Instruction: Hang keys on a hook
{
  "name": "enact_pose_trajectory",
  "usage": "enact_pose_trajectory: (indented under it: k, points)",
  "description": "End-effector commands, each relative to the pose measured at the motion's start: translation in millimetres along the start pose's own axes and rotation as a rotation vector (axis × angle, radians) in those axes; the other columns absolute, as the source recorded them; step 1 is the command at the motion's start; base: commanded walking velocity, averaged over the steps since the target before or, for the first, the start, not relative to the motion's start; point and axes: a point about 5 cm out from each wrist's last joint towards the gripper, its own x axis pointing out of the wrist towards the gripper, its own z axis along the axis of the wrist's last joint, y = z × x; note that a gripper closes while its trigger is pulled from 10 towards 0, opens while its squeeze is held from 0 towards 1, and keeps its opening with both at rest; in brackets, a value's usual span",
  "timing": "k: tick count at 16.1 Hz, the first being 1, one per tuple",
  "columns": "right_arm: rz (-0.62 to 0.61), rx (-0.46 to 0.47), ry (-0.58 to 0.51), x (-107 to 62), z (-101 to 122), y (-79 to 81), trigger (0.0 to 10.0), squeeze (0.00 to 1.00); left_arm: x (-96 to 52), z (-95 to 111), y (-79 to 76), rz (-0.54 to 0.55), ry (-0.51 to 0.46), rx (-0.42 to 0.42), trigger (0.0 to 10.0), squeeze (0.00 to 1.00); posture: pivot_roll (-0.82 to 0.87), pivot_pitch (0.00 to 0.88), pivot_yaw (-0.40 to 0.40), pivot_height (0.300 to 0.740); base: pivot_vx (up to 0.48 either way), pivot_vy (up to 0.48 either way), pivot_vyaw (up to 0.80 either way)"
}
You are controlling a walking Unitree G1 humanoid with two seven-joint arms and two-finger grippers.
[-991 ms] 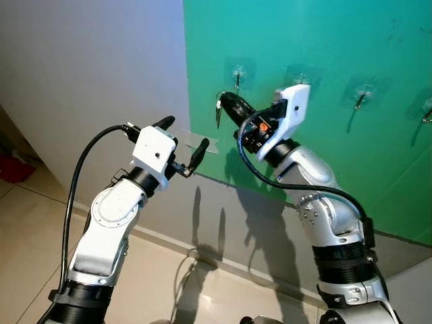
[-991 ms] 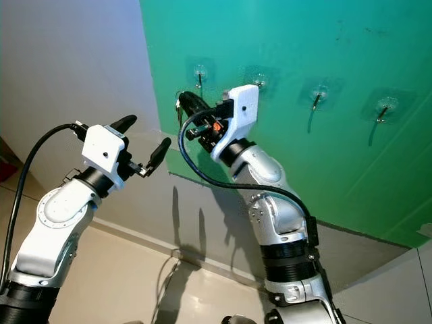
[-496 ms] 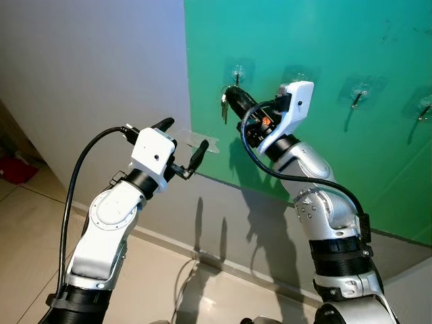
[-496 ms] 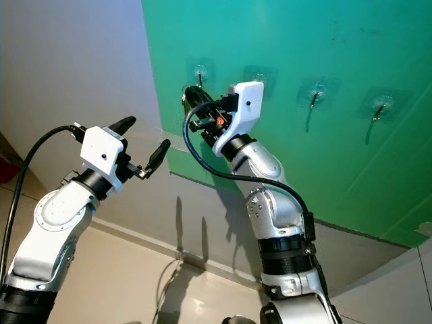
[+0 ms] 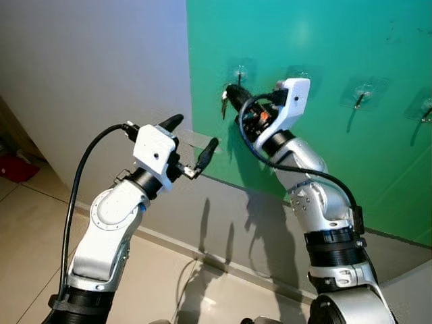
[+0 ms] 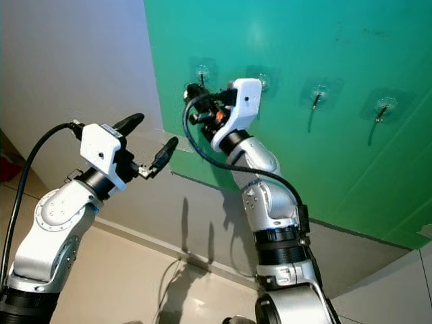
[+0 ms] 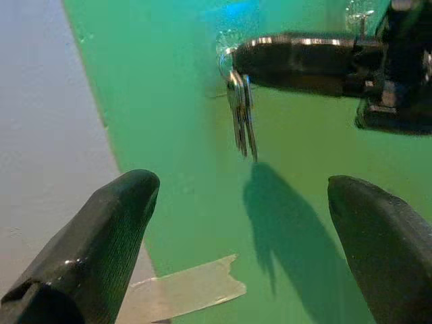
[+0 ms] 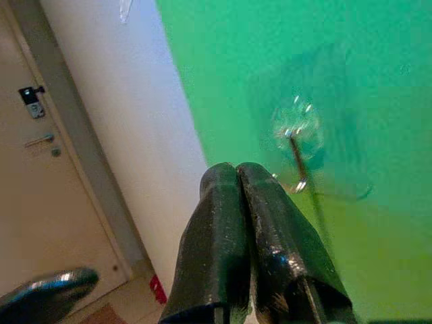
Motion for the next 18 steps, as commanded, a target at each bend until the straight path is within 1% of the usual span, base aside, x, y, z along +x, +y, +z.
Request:
enact_pose_trajectory:
  k: [1,4,6,9,11,16,18]
  points:
    - [-0.009,-0.012,-0.02,1.8,4.8,-1.7,10.0,0.0,0.0,2.3,-3.9,-0.018,-0.01,-0.006,10.0,0.0,0.03,0.0,-0.031,0.74,0.0,0.0,0.0]
    - [-0.009,-0.003,-0.03,2.4,7.6,-2.4,10.0,0.0,-0.3,2.5,-3.2,-0.023,-0.01,-0.011,10.0,0.0,0.02,0.0,-0.029,0.74,0.0,0.0,0.0]
    - [0.013,0.007,-0.037,2.3,10.5,-0.4,10.0,0.0,0.6,2.5,-4.0,-0.028,-0.009,-0.016,10.0,0.0,0.02,0.0,-0.027,0.74,0.0,0.0,0.0]
    - [0.013,0.005,-0.029,-0.2,10.9,-2.7,10.0,0.0,1.3,1.5,-4.4,-0.033,-0.007,-0.021,10.0,0.0,0.01,0.0,-0.026,0.74,0.0,0.0,0.0]
    - [-0.013,-0.011,0.009,-0.9,6.7,-5.8,10.0,0.0,1.4,0.8,-4.4,-0.034,-0.005,-0.021,10.0,0.0,0.01,0.0,-0.027,0.74,0.0,0.0,0.0]
    - [-0.08,0.005,0.031,0.8,3.5,-13.9,10.0,0.0,1.1,1.4,-5.8,-0.032,-0.005,-0.022,10.0,0.0,0.02,0.0,-0.036,0.74,0.0,0.0,0.0]
    - [-0.108,0.009,0.058,0.4,-0.3,-17.2,10.0,0.0,-0.2,0.8,-6.5,-0.03,-0.003,-0.022,10.0,0.0,0.02,0.0,-0.037,0.74,0.0,0.0,0.0]
